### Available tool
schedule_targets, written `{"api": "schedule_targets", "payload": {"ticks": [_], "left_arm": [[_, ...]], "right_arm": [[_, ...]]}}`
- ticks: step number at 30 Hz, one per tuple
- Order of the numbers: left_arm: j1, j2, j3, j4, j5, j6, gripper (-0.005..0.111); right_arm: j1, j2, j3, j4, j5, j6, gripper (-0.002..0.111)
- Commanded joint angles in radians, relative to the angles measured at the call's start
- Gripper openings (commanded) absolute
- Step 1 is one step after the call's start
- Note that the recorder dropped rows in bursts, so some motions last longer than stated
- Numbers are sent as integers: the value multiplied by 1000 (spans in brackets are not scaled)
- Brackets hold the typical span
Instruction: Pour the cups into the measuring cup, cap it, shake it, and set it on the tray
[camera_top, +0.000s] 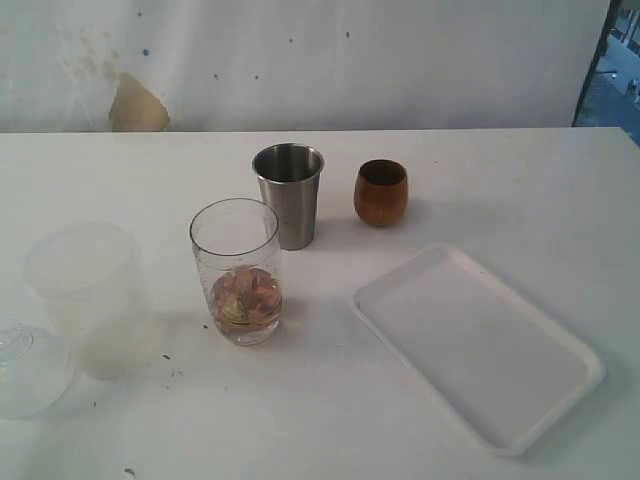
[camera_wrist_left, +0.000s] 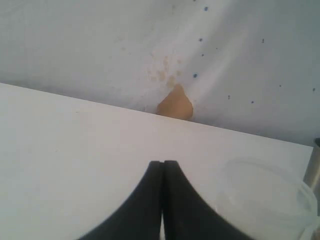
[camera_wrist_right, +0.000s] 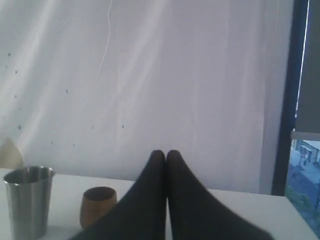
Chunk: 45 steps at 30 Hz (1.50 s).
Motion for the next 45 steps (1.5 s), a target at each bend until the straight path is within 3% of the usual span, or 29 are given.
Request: {"api": "schedule_targets", "payload": {"ticks": [1,11,18,22,45], "left_arm": [[-3,-4,4,3,-3,2,0],[-3,-4,4,3,-3,2,0],[-3,-4,4,3,-3,2,0],[-3,-4,4,3,-3,2,0],[-3,-4,4,3,-3,2,0]], "right_arm": [[-4,-54,7,18,123,-137,0],[-110,-151,7,12,356,-139,0],[-223,-182,7,-43,660,-86,0],[-221,-182,7,-46,661,7,0],[-221,-182,7,-44,679,-8,0]]}}
